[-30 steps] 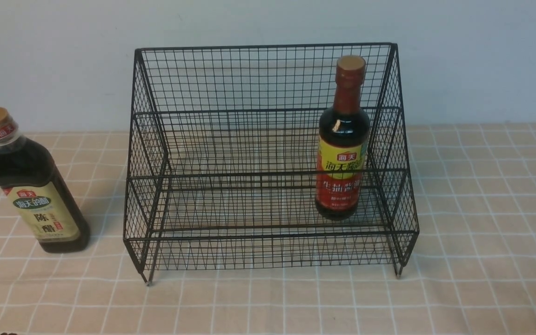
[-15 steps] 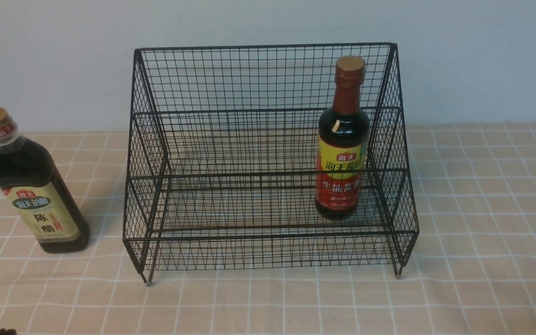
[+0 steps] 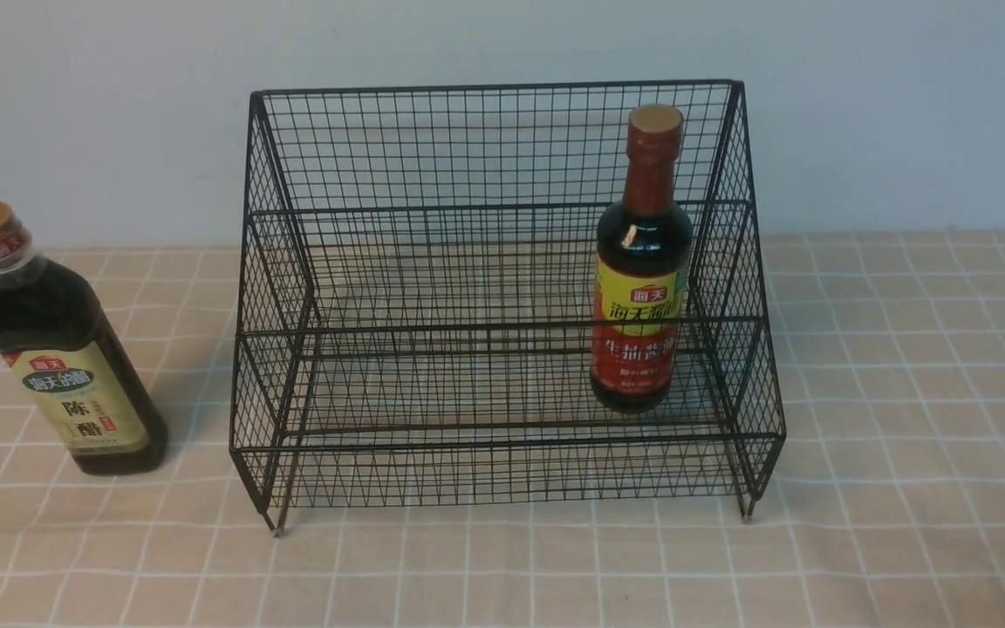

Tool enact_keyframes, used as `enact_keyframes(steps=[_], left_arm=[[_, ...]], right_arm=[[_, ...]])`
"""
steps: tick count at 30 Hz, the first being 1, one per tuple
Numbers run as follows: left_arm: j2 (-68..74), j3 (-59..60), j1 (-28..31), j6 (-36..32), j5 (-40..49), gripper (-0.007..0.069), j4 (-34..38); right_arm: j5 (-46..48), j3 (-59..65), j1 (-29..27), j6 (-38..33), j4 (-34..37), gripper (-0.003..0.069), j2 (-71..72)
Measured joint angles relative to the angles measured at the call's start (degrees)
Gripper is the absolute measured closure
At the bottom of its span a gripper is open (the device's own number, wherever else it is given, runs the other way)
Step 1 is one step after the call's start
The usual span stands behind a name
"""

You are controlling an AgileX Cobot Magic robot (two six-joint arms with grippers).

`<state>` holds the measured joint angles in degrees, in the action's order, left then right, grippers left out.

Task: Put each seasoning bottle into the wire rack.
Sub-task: Use the left arm to grab the condiment bottle closest to it

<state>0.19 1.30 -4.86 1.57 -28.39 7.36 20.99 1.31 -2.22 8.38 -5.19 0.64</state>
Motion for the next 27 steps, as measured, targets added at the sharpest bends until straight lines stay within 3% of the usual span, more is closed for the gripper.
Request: enact_keyframes(steps=[3,8,12,17,21,27], left_arm=[[4.5,-4.3,0.0,-0.1,-0.7,0.0631,0.2],[16.8,-16.1,0.0,-0.1,6.6,0.061,-1.2],[30.2,-23.6,0.0,-0.1,10.6,0.0514,-1.8],[43.2,-26.5,0.0,-1.6,10.1,0.0304,-1.4],[52.1,-26.5,0.0,-5.9,3.7,0.0114,5.3],[61.2,-26.5,0.0,-12.1,-7.1,0.0015,14.0]], right_arm=[[0.0,0.0,0.0,0.0,0.0,0.0672,0.0],[0.0,0.0,0.0,0.0,0.0,0.0672,0.0],[0.0,0.0,0.0,0.0,0.0,0.0672,0.0],[0.0,0.0,0.0,0.0,0.0,0.0672,0.0],[0.0,0.0,0.0,0.0,0.0,0.0672,0.0],[0.0,0.0,0.0,0.0,0.0,0.0672,0.0]])
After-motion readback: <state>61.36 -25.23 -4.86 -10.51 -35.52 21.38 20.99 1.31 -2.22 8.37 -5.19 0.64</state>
